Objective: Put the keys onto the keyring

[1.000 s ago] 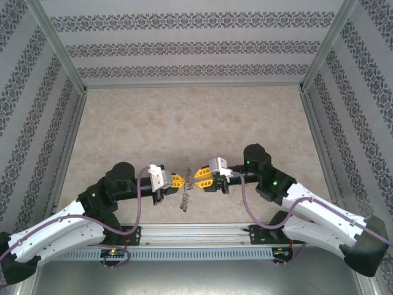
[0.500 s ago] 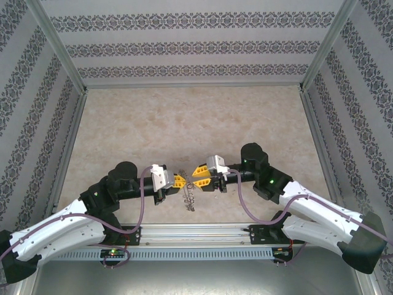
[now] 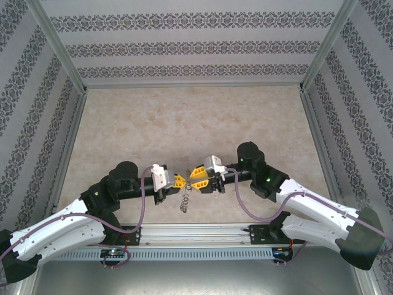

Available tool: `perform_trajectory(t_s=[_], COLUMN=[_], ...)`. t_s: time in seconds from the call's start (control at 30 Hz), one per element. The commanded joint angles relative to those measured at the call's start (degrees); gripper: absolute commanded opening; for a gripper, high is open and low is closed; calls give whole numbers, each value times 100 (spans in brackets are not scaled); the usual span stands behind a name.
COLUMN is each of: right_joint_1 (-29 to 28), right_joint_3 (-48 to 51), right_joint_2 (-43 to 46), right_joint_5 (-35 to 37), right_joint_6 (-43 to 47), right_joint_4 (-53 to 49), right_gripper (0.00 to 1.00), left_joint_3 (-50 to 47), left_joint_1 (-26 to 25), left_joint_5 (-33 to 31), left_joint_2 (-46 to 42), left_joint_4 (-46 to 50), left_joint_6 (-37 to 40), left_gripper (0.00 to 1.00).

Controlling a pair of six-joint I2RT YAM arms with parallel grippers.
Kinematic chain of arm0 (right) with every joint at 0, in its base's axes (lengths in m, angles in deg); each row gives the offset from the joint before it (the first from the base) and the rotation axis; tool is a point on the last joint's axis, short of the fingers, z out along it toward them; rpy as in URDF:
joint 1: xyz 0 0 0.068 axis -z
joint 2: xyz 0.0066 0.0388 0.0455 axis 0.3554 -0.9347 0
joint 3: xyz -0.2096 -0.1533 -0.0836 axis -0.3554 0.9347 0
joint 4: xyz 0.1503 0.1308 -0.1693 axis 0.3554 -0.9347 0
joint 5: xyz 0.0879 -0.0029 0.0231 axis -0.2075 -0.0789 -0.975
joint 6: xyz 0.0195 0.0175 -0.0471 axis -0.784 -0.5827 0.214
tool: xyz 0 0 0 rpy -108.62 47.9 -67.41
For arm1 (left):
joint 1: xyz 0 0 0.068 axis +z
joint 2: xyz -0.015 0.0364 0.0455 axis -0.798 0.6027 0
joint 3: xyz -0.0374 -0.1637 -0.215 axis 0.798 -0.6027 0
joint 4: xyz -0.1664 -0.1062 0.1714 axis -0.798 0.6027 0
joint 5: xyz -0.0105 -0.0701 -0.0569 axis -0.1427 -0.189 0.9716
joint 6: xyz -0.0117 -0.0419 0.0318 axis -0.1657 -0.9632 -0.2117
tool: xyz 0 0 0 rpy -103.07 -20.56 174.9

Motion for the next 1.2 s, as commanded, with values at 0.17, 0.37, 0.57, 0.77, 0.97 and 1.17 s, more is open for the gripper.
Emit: perform_trajectory(t_s=[0.17,0.37,0.57,0.77,0.97,1.17], right_joint_1=[-113,-144,-159,-169,-291,-481], right_joint_3=[-225,-295,-239,-293,-489,-808], right_joint_2=[-164,-293,-150,-25,71,-17], right_joint_5=[-45,26,219,293,872,1490], right_joint_6=[17,166,298,449,821,1076], right_joint_4=[73,-112,-251,-395,-893,-1465], right_gripper=[27,14,7,0,0,0], left_joint_3=[43,32,-5,-38,256,633], left_joint_1=[-3,-1,-2,-2,-6,-11], left_joint_5=[187,199,249,186,-670,-1139], left_joint_2=[1,-9,-103,-70,196,647], left_joint_4=[-488,-517,-610,-650,14,482], left_joint_6=[93,76,5,-65,39,162], left_gripper=[0,0,0,0,8,10])
